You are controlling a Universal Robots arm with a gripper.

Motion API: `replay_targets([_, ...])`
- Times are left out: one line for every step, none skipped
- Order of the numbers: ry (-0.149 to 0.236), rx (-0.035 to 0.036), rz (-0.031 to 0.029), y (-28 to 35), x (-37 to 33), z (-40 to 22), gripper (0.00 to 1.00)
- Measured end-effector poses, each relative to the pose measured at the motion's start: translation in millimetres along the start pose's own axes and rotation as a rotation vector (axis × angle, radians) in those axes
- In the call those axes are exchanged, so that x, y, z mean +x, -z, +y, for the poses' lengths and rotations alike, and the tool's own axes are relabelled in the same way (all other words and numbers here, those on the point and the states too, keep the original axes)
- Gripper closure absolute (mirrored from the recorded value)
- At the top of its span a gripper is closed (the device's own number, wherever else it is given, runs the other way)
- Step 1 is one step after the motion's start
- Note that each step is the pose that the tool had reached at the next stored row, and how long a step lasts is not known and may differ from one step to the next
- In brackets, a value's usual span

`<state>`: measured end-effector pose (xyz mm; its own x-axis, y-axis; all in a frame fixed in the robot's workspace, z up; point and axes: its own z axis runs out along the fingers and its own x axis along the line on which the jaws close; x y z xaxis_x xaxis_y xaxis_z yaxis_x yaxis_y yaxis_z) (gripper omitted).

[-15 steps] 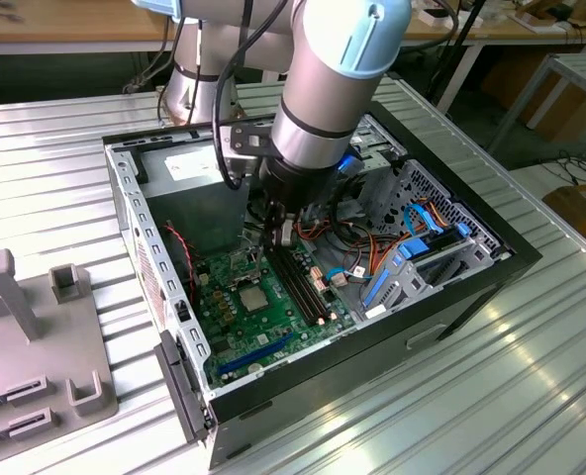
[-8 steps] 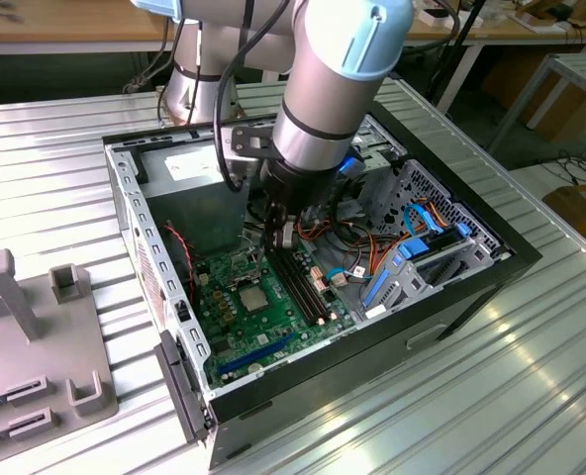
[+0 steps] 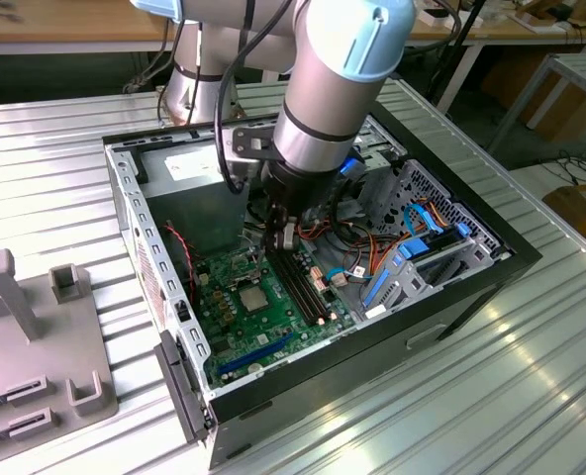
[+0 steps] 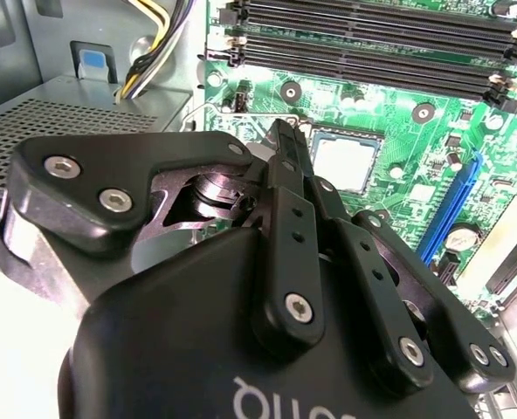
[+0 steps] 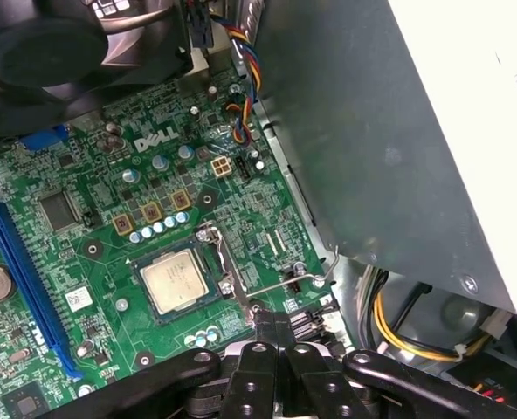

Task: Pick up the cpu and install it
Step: 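Close the cpu cover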

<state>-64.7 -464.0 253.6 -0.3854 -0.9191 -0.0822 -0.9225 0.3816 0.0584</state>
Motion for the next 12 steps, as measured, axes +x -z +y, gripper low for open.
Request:
replay_targets([0.000,0.0000,0.0001,0.1,0.3,-0.1,0.89])
replay_targets([0.000,0.0000,0.0001,0.1,0.7,-0.3,0.89])
replay_targets([0.000,0.0000,0.0001,0.2,1.0,-0.5,0.89])
replay_targets([0.000,0.0000,0.0000,0.2,1.4,-0.6,0.89])
replay_targets([0.000,0.0000,0.0000,0.2,1.7,-0.7,0.89])
replay_targets([0.000,0.0000,0.0000,0.2,2.2,-1.0,0.89])
replay_targets([0.000,0.0000,0.0000,0.3,2.7,-1.1,0.89])
replay_targets([0.000,0.0000,0.0000,0.3,3.0,-1.2,0.89])
replay_targets([0.000,0.0000,0.0000,0.3,3.1,-1.3,0.89])
replay_targets([0.000,0.0000,0.0000,0.2,3.3,-1.4,0.89])
replay_targets([0.000,0.0000,0.0001,0.3,3.7,-1.6,0.89])
replay_targets([0.000,0.0000,0.0001,0.4,4.3,-1.9,0.89])
